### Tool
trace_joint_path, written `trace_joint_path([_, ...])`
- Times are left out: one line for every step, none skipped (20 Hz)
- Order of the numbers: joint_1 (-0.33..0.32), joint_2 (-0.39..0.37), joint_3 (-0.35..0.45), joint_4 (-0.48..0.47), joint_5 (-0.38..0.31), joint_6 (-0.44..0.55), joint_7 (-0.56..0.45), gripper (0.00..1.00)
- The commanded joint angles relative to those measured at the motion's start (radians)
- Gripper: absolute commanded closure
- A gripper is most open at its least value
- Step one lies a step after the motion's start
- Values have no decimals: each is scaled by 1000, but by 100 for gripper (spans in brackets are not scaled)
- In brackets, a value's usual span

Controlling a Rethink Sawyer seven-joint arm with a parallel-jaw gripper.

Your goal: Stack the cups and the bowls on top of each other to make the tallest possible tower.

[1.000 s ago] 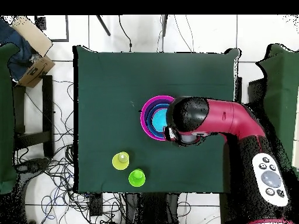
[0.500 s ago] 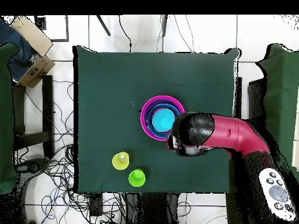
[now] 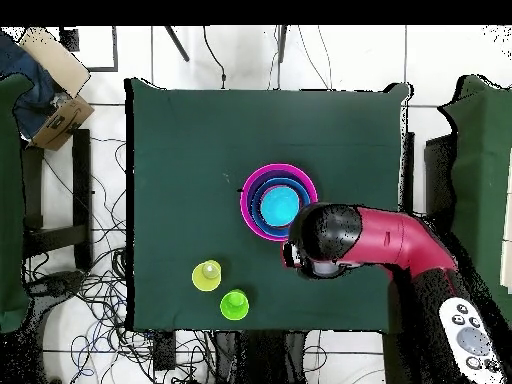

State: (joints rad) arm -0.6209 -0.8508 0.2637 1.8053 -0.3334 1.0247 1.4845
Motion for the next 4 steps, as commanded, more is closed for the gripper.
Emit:
trace_joint_path([7, 3, 27, 67, -35, -124, 18, 100])
trace_joint_path([10, 7, 25, 64, -37, -126, 23, 100])
trace_joint_path([10, 6, 25, 67, -35, -131, 26, 100])
trace_joint_path([12, 10, 24, 64, -32, -137, 34, 100])
